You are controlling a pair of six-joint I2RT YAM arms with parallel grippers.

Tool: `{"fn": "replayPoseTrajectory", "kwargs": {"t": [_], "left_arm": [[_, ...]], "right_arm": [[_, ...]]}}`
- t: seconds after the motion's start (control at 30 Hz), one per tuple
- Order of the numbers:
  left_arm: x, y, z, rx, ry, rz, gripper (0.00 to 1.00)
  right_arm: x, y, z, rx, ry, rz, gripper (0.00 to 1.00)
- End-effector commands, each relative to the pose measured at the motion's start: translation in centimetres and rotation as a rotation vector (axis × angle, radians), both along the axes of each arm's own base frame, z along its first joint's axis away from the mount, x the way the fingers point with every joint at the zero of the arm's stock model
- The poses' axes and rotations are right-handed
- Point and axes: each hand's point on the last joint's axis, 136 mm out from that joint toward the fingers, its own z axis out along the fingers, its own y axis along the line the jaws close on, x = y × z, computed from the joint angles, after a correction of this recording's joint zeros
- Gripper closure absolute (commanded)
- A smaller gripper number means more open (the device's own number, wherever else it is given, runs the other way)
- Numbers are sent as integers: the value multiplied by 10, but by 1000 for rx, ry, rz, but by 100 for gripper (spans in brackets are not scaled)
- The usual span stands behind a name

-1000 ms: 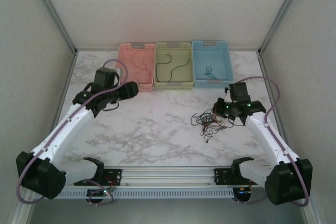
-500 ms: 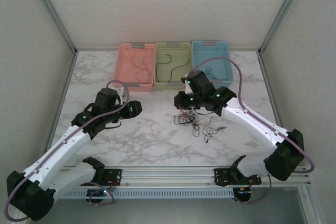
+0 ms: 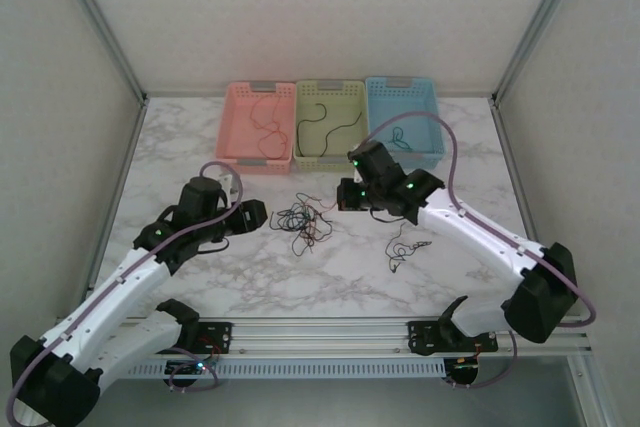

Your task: Untangle the cables

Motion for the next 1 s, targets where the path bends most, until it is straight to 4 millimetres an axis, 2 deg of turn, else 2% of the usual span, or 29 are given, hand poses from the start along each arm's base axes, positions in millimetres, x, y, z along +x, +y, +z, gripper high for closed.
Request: {"fn": "replayPoseTrajectory", "kwargs": {"t": [0.0,0.23,0.27,0.33,0.43,0.53,0.6,0.7,0.83,0.97], "left_arm": [[-3,-5,-13,-10,41,-11,42],[2,-17,-26,-15,69,-34,42],[3,-18,-26,-11,66,-34,42],[4,-16,-25,2,59,-31,42],[6,-16,-25,11,59,-33,42],[7,-19,-26,3,62,-40,42],[8,-20,-27,2,64,-43,42],[10,-22,-27,0,67,-46,42],[13,-25,-29,1,66,-52,42],[17,-29,-32,1,71,-61,42]], "right_arm": [[0,-17,-32,-97,14,-38,100],[-1,-34,-56,-214,40,-59,100],[-1,-35,-57,-222,40,-58,97],[-1,-39,-54,-241,33,-59,80],[-1,-47,-43,-267,7,-60,62],[-3,-58,-32,-279,-2,-60,53],[1,-75,-24,-285,-3,-98,50],[-4,-100,-22,-317,23,-152,49],[-22,-133,-42,-381,120,-232,49],[-34,-141,-74,-398,212,-272,51]]}}
